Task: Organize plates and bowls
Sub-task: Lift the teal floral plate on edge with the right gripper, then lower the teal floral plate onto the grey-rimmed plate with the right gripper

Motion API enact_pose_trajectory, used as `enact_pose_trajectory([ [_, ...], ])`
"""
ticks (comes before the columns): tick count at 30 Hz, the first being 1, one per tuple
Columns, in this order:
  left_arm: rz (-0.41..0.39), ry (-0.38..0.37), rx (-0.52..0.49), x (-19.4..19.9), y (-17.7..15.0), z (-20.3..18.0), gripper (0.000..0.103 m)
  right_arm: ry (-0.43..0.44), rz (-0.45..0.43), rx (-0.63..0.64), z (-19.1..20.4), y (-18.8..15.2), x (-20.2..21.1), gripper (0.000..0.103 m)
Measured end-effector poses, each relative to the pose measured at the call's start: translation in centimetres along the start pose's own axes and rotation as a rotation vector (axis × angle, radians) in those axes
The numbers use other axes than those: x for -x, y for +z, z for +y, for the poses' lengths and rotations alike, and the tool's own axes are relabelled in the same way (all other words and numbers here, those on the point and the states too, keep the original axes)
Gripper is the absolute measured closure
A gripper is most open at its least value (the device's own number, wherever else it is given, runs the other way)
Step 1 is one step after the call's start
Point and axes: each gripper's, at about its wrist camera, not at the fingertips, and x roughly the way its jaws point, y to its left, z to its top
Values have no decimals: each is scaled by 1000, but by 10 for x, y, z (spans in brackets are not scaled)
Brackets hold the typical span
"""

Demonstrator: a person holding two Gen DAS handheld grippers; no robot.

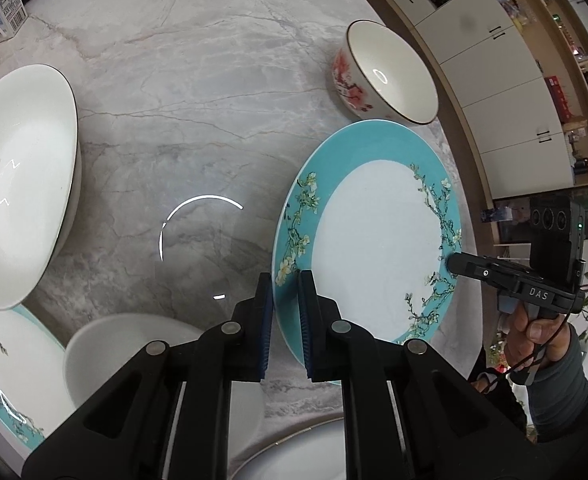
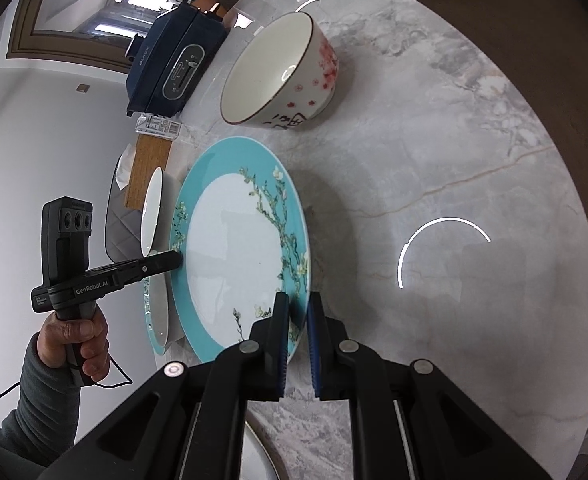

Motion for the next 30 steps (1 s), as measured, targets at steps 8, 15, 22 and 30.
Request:
enact_pose_trajectory([
  [8,-17,-16,-7,14,-14,-14,93,-1,-16,18,16,-17,32,92],
  [15,-47,-18,-8,31,-53,-22,93,-2,-14,39,29,-44,52,92],
  [22,-88,-9,1,55,-102,-29,93,-2,-3,70,45,-81,64,92],
  [30,-116,8,67,67,-186,-18,94,2,64,85,58,-137,49,92],
])
